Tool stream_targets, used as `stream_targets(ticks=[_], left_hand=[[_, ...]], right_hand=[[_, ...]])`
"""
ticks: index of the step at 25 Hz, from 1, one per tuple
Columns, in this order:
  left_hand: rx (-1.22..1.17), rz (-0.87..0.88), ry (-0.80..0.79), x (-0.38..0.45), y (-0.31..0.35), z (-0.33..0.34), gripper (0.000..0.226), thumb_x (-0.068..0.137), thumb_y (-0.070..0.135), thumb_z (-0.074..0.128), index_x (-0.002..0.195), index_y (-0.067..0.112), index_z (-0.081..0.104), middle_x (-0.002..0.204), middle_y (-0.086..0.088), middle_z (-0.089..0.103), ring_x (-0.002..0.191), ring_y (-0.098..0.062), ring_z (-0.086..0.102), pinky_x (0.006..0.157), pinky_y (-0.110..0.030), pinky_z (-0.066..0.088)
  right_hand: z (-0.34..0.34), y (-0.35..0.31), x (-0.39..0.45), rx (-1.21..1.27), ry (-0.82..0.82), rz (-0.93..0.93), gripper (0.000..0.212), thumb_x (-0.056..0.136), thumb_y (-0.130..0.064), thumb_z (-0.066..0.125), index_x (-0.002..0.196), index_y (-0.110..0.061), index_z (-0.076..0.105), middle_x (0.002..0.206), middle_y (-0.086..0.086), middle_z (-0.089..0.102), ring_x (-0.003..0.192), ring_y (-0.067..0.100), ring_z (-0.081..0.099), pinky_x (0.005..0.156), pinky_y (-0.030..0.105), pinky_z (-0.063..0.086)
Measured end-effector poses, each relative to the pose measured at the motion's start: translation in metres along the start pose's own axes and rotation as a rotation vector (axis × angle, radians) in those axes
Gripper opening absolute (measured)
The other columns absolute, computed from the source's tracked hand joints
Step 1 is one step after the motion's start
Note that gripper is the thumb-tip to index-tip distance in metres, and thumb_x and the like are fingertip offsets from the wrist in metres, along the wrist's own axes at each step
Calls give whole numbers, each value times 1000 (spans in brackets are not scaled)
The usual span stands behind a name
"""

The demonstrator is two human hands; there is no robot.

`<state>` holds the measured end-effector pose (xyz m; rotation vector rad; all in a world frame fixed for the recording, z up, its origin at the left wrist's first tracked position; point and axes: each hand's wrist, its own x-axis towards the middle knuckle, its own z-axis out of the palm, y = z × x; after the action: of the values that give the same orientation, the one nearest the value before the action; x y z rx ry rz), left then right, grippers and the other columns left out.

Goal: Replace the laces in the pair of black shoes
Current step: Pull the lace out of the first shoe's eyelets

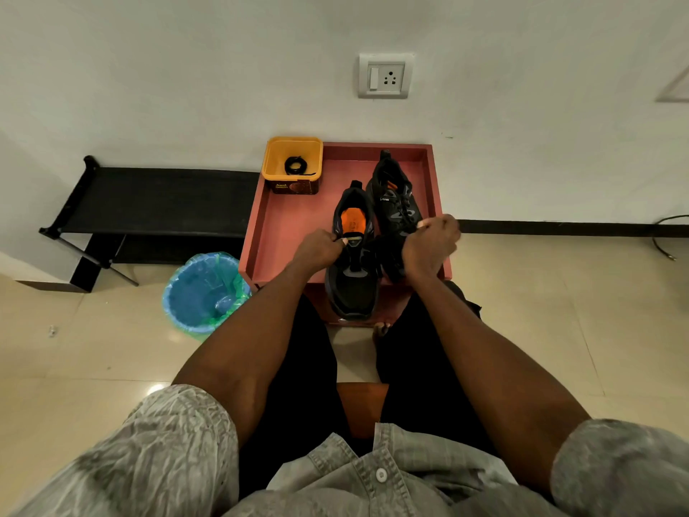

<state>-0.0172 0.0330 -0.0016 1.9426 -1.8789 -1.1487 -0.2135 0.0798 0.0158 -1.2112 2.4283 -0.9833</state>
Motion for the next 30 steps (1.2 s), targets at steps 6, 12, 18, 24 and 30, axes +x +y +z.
stream_targets(ticks=[6,12,18,24,30], left_hand=[[-9,-4,23,-2,1,1,47,96,34,58,57,12,46,60,-5,51,57,-21,48,52,-30,33],[-38,-25,24,-4,3,2,44,95,30,58,56,14,47,58,-3,49,52,-17,44,49,-29,30],[-41,-34,29,-5,5,3,43,94,35,59,58,12,51,67,-8,58,60,-22,53,55,-29,36],[-54,-40,47,-6,5,5,43,96,34,58,59,13,51,65,-5,57,63,-22,55,51,-27,36],[-37,-27,132,-11,11,8,35,87,44,68,69,15,63,64,1,60,59,-17,58,47,-25,36]], right_hand=[[15,-10,-18,-174,-175,-377,31,90,-11,57,119,-16,63,157,14,26,147,34,16,119,51,17],[48,-15,-34,-308,-509,-583,36,91,-11,56,127,-15,61,157,11,26,137,34,31,111,44,35],[28,-16,-24,266,-333,-102,18,91,0,44,91,-13,56,86,0,58,69,9,52,59,26,39],[-1,6,-8,289,10,323,37,87,4,49,122,-6,54,131,11,50,115,25,54,85,26,47],[24,-4,-19,-19,-220,-265,32,93,-19,56,123,-8,55,132,12,50,124,28,48,105,45,43]])
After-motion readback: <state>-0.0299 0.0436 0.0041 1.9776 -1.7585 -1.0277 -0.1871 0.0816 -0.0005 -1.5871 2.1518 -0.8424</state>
